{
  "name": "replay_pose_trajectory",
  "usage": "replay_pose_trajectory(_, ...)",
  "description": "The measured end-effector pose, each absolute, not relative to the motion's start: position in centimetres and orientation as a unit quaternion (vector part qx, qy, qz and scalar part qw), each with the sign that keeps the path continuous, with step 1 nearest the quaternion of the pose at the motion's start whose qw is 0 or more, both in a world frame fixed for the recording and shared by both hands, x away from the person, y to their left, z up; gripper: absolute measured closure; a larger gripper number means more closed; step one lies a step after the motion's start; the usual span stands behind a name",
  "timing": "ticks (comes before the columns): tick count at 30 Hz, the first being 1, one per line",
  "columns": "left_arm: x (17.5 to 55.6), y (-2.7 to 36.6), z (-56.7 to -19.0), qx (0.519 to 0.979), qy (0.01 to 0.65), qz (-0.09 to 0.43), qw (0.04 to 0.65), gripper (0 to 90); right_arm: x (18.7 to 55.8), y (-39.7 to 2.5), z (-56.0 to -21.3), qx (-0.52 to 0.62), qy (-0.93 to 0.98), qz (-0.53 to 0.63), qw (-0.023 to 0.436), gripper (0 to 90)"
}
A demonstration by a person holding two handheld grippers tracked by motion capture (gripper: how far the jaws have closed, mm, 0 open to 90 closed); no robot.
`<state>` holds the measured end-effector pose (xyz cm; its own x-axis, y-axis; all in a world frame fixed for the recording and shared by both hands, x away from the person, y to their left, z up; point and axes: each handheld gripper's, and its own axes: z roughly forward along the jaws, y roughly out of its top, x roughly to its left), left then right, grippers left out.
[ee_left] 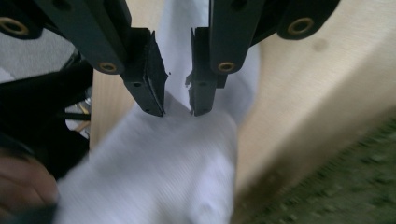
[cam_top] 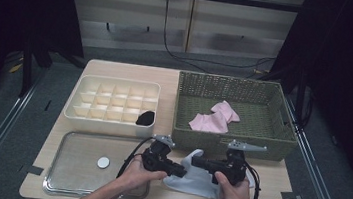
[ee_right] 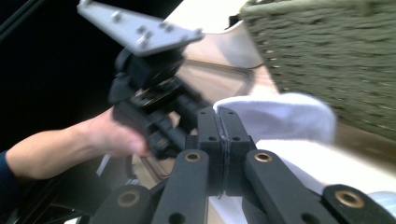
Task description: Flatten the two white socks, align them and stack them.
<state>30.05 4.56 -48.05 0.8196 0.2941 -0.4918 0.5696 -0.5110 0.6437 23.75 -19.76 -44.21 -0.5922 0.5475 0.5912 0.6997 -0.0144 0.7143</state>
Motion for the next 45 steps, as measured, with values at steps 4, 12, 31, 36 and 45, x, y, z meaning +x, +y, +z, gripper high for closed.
replay_pose_trajectory(4,30.7,5.1,-47.9,0.852,0.266,-0.147,0.427,73.9,23.6,-19.0,-45.0,-0.442,-0.707,-0.546,0.084,88.9)
replay_pose_trajectory(12,31.6,6.8,-47.8,0.842,0.3,-0.13,0.429,70.6,23.3,-17.7,-47.5,-0.445,-0.727,-0.511,0.112,88.4)
replay_pose_trajectory(31,31.0,9.4,-46.9,0.836,0.31,-0.133,0.434,53.7,22.4,-19.5,-46.6,-0.456,-0.724,-0.506,0.103,73.6)
replay_pose_trajectory(36,30.8,10.0,-46.9,0.836,0.309,-0.136,0.433,53.1,22.2,-24.0,-46.2,-0.496,-0.708,-0.498,0.069,71.5)
replay_pose_trajectory(45,30.9,7.8,-46.2,0.836,0.303,-0.139,0.436,45.7,22.8,-28.3,-47.5,-0.558,-0.69,-0.461,0.016,63.3)
